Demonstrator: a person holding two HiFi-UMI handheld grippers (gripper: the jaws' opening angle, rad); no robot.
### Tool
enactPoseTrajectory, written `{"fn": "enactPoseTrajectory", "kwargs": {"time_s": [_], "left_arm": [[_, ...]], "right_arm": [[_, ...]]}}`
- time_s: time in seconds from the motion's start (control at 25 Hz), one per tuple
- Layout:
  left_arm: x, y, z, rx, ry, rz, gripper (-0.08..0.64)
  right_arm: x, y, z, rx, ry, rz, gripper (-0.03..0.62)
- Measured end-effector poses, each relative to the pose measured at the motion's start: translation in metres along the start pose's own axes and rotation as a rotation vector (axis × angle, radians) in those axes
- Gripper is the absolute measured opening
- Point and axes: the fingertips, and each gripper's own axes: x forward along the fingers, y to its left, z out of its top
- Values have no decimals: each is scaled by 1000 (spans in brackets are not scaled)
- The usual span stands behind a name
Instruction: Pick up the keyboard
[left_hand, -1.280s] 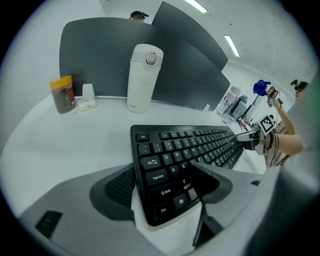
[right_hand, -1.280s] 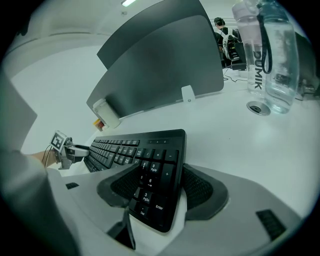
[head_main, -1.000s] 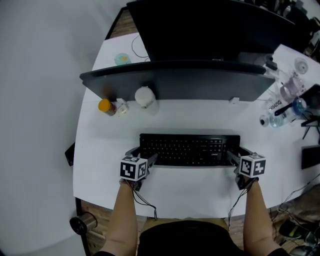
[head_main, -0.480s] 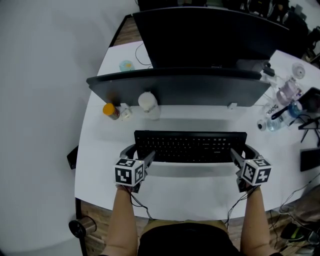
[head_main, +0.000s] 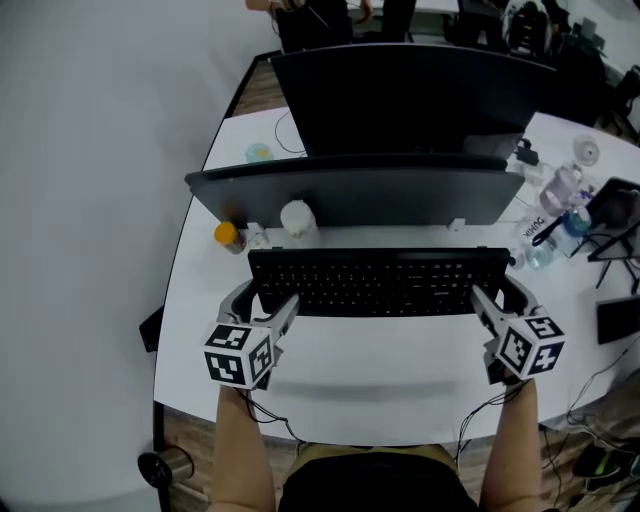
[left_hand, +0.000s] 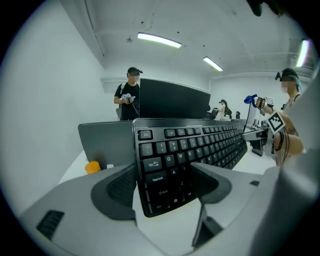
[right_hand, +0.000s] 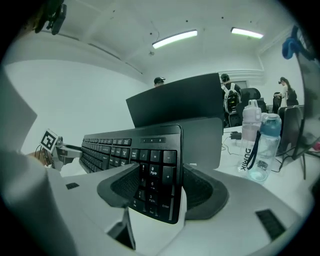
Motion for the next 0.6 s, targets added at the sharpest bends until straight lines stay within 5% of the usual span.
{"fn": "enactPoseTrajectory", "kwargs": {"time_s": [0.6], "left_arm": [[-90, -25, 84, 61, -229, 39, 336]], "right_arm": [[-83, 31, 86, -100, -194, 14, 281]]}}
